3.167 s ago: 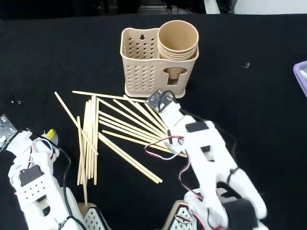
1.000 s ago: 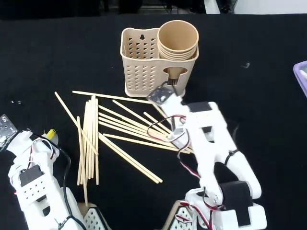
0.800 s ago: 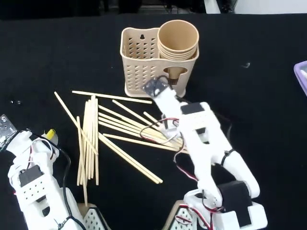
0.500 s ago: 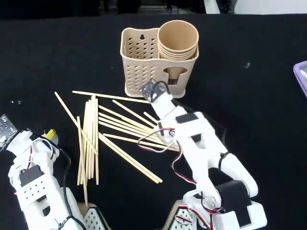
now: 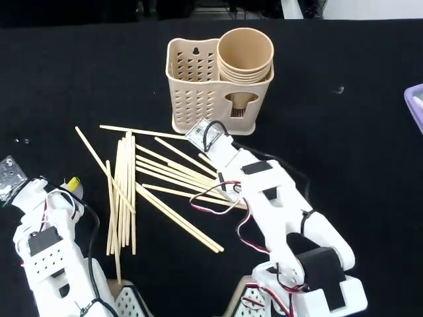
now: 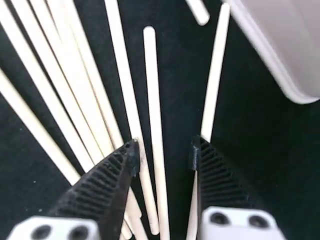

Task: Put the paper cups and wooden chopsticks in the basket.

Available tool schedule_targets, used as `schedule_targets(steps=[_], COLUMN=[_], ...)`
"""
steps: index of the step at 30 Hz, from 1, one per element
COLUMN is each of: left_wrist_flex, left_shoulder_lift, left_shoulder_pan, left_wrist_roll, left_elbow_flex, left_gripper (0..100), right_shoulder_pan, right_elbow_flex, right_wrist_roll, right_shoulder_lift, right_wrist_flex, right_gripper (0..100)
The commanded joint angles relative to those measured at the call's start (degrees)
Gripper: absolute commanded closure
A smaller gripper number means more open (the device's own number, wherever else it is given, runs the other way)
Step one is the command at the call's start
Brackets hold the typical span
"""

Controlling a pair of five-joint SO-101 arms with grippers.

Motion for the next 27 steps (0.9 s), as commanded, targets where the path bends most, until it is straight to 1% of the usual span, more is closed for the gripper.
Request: schedule_targets(steps=[1, 4, 8, 12, 17, 19, 22, 27], left_wrist_flex=[-0.62, -0.7, -0.7, -0.62, -0.62, -0.62, -0.53, -0.62], left_shoulder_lift=[-0.88, -0.88, -0.88, -0.88, -0.88, -0.88, -0.88, -0.88], left_shoulder_pan=[0.84, 0.84, 0.84, 0.84, 0.84, 0.84, 0.84, 0.75], left_wrist_roll=[-0.62, -0.62, -0.62, -0.62, -0.62, -0.62, -0.62, -0.62], left_elbow_flex=[-2.95, -2.95, -2.95, -2.95, -2.86, -2.86, -2.86, -2.86], left_gripper=[74, 74, 74, 74, 74, 74, 74, 74], right_shoulder_pan=[1.76, 0.44, -0.26, -0.53, -0.53, -0.62, -0.53, -0.18], right_elbow_flex=[0.31, -0.04, -0.13, -0.22, -0.31, -0.31, -1.71, -1.89], right_wrist_roll=[0.97, 0.97, 1.05, 4.84, 5.1, 5.54, 6.95, 3.08], right_shoulder_lift=[0.04, 0.04, 0.04, 0.13, 0.13, 0.48, 2.24, 1.27], right_wrist_flex=[-0.79, 1.85, 2.37, 5.01, 5.01, 5.01, 5.45, 5.27], right_gripper=[82.2, 82.2, 82.2, 82.2, 82.3, 86.0, 98.8, 98.8])
